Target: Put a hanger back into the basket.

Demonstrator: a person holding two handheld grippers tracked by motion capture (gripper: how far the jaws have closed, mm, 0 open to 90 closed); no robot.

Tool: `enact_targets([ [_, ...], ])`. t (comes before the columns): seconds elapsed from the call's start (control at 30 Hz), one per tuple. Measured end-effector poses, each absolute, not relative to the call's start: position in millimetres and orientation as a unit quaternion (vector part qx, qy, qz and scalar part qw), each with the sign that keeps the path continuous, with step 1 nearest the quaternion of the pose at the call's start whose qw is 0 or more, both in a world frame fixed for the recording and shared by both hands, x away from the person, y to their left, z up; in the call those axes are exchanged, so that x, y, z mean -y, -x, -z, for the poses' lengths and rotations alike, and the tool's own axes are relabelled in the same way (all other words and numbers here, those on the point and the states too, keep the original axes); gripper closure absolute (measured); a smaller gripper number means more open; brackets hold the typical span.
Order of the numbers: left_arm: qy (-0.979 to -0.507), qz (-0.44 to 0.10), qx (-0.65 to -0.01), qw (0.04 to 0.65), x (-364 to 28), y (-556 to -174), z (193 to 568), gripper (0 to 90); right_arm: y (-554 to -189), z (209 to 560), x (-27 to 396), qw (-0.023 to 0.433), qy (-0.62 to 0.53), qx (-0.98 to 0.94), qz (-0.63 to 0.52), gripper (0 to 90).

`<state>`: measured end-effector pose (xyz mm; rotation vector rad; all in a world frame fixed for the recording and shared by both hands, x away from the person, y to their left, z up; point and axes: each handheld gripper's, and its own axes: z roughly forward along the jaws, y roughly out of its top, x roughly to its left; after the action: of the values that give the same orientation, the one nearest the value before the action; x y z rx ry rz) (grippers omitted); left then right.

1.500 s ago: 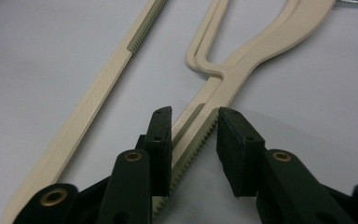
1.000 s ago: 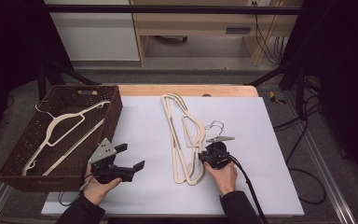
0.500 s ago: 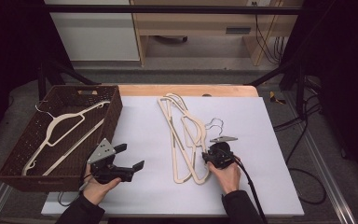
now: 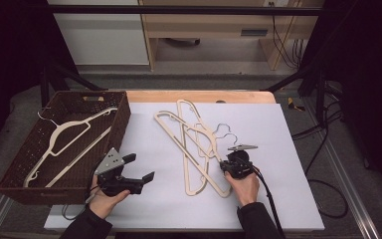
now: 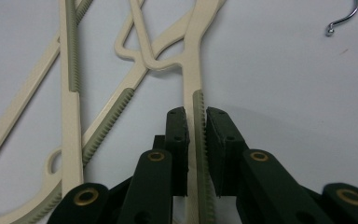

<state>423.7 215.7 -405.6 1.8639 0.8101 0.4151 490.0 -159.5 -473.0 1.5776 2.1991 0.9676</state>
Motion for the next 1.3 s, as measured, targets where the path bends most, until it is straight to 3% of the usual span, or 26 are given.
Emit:
enact_targets([
  [0.33, -0.776, -0.171, -0.336, 0.506, -214.2, -424.2, 407.0, 8.2, -492.2, 474.4, 163.7, 0.119, -0.532, -0.765, -0.343, 77.8],
  [0.77, -0.78, -0.167, -0.333, 0.503, -206.9, -426.7, 405.8, 8.5, -486.4, 467.0, 164.8, 0.15, -0.502, -0.772, -0.361, 80.1],
  [1.3, -0.789, -0.155, -0.325, 0.498, -152.1, -477.7, 380.4, 9.2, -465.7, 445.9, 167.4, 0.166, -0.434, -0.786, -0.407, 80.4],
])
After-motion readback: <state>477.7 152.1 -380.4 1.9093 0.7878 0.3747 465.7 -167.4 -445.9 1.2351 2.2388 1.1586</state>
